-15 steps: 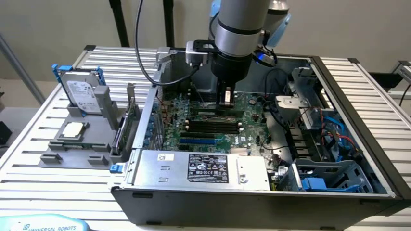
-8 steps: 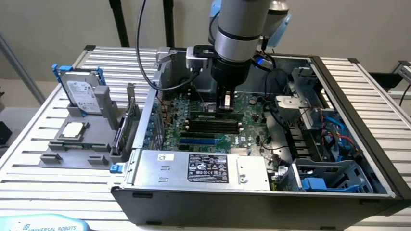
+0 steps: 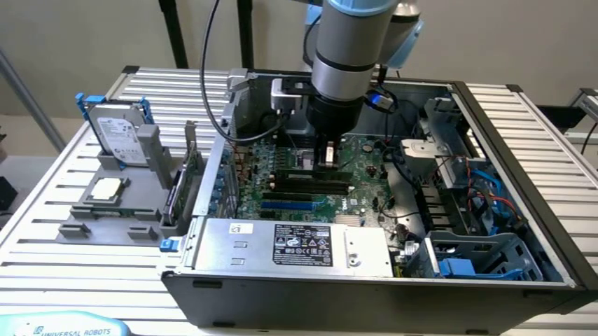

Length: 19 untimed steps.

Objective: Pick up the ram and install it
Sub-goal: 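Insert the ram into the slot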

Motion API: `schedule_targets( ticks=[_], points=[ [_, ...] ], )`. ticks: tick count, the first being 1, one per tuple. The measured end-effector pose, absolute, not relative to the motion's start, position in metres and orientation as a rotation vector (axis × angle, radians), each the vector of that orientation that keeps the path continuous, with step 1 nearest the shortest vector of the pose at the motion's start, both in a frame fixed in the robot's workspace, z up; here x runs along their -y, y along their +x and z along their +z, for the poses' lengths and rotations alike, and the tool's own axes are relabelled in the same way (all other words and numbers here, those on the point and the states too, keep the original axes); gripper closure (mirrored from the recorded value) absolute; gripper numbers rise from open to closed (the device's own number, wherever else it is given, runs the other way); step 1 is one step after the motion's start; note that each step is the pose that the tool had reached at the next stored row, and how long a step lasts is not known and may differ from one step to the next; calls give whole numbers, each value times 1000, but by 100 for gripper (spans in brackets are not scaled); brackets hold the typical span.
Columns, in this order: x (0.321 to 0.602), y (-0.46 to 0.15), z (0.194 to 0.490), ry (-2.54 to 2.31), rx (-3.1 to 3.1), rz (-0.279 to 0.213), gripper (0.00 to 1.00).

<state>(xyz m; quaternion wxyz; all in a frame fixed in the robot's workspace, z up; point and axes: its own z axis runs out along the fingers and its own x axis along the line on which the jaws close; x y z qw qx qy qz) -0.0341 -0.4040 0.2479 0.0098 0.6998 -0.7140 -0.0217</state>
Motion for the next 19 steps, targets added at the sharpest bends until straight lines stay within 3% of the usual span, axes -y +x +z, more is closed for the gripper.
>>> schedule_targets(
  ticks=[19],
  points=[
    [404, -35, 236, 2182, 2227, -63, 87]
  ],
)
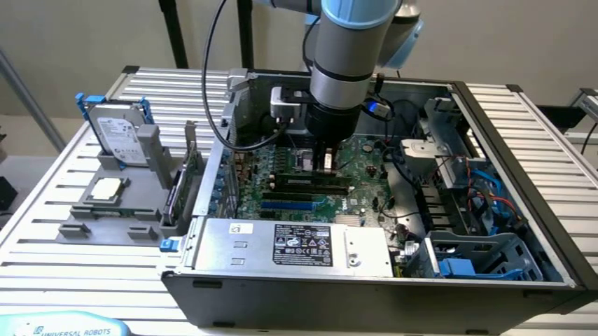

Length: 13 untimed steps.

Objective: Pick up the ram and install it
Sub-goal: 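Insert the ram into the slot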

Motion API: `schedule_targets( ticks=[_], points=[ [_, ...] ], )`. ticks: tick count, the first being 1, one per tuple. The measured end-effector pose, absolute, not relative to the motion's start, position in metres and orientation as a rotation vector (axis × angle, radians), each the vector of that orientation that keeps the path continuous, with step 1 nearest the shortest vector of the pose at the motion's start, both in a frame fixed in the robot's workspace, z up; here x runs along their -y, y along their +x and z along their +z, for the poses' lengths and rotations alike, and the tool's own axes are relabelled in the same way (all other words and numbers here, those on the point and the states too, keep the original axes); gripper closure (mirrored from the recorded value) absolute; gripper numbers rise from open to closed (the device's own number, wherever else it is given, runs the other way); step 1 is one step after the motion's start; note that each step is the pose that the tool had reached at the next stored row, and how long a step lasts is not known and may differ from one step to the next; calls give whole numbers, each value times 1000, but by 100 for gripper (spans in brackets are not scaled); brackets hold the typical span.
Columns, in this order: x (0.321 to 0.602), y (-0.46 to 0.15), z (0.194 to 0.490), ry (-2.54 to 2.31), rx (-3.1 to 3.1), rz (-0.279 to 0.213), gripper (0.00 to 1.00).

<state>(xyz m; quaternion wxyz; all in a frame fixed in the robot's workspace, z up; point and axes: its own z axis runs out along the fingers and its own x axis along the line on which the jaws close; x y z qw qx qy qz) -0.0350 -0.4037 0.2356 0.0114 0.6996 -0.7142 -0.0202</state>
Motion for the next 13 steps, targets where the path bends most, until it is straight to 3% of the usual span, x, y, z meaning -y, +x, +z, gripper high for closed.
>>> schedule_targets(
  ticks=[13],
  points=[
    [400, -36, 232, 2180, 2229, -63, 87]
  ],
)
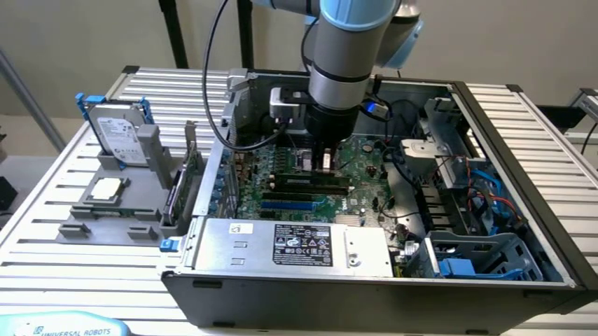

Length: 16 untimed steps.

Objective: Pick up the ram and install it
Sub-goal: 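Insert the ram into the slot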

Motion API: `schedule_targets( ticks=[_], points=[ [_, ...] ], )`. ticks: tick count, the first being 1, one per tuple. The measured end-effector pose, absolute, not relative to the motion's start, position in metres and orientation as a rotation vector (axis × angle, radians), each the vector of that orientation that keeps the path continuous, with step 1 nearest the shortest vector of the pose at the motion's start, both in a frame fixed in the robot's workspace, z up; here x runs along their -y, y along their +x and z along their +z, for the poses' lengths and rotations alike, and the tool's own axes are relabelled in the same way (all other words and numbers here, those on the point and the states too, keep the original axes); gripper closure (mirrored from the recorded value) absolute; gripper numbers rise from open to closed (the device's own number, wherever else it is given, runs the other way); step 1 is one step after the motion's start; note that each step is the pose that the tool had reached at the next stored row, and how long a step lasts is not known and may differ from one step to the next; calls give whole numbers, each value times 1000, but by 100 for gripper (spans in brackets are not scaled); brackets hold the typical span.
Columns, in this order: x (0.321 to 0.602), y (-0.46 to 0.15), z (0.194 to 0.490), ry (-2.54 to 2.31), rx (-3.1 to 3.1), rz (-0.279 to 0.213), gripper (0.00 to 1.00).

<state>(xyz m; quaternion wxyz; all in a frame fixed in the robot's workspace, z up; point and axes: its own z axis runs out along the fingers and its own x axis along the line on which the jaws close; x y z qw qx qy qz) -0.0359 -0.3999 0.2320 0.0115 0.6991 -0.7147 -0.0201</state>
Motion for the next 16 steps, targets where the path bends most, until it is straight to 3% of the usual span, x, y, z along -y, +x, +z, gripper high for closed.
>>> schedule_targets(
  ticks=[16],
  points=[
    [399, -37, 230, 2170, 2235, -57, 87]
  ],
)
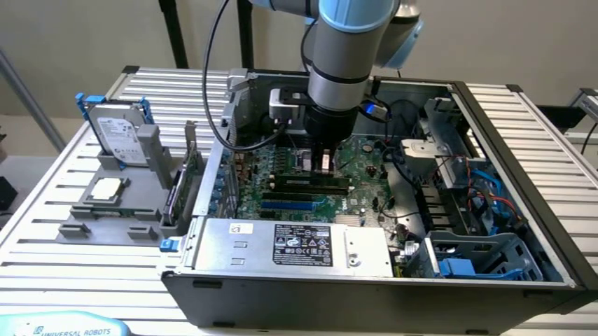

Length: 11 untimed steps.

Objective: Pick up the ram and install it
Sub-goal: 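Insert the ram into the slot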

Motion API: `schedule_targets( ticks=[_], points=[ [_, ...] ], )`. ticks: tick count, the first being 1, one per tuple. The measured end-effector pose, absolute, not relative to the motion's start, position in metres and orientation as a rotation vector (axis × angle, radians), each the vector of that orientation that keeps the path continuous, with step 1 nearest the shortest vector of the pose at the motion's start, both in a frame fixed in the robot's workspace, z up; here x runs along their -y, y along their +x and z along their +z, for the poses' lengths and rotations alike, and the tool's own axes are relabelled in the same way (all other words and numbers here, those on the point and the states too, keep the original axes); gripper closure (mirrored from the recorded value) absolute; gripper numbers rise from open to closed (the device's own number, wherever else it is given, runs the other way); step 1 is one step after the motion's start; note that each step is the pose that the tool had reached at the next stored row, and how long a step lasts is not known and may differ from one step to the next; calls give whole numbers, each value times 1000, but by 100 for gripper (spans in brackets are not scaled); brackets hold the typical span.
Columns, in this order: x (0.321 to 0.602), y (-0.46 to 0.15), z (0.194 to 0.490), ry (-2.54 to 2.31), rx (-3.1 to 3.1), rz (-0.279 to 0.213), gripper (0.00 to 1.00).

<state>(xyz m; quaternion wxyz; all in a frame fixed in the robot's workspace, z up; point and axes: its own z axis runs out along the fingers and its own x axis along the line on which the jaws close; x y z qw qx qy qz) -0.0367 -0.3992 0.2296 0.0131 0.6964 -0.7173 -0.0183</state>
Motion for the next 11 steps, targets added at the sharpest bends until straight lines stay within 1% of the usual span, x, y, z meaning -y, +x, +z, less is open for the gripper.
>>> schedule_targets(
  ticks=[11],
  points=[
    [399, -37, 229, 2163, 2240, -51, 87]
  ],
)
